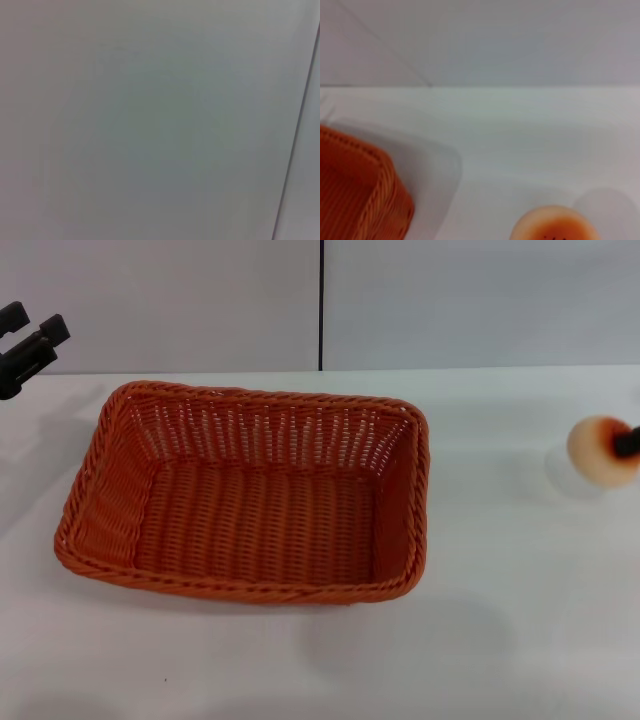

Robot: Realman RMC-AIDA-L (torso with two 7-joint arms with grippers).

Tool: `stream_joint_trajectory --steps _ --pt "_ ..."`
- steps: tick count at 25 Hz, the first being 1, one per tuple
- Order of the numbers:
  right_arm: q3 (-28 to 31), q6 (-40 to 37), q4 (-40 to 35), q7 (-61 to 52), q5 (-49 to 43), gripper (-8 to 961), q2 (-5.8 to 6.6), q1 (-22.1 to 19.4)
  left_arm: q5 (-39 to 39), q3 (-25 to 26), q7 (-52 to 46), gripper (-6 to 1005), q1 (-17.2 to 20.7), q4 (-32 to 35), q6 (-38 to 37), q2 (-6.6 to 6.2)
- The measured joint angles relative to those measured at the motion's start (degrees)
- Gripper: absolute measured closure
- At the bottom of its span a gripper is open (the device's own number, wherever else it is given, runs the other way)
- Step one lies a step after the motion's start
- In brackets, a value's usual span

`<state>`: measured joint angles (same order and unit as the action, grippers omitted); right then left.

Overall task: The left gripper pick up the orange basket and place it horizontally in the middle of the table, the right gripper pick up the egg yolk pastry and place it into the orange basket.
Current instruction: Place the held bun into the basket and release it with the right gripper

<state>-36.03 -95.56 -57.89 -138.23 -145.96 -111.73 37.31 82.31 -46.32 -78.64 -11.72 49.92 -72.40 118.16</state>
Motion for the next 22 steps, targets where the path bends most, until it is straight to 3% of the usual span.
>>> stream_joint_trajectory --steps 3,9,14,18,22 --pt "0.2 0.5 -4.6 0.2 0.1 901 -0.01 0.9 -0.1 0.0 -0.1 407 0.0 0.0 -0.2 0.05" --pt "0.2 3.0 -6.6 4.3 4.2 914 0.08 2.4 -0.4 0.0 -0.2 407 0.3 -0.3 -1.1 0.18" --pt "-0.6 3.9 -3.6 12.1 14.2 916 0.29 3.7 -0.5 0.1 -0.2 407 0.1 -1.8 -2.1 0.24" --pt "-2.0 1.4 4.7 18.4 21.8 918 1.28 6.5 -0.7 0.1 0.3 407 -0.1 -2.9 -2.4 0.23" --pt "-4.8 -0.2 7.8 20.6 24.4 920 1.08 7.8 -0.9 0.1 0.5 407 -0.4 -3.5 -2.5 0.23"
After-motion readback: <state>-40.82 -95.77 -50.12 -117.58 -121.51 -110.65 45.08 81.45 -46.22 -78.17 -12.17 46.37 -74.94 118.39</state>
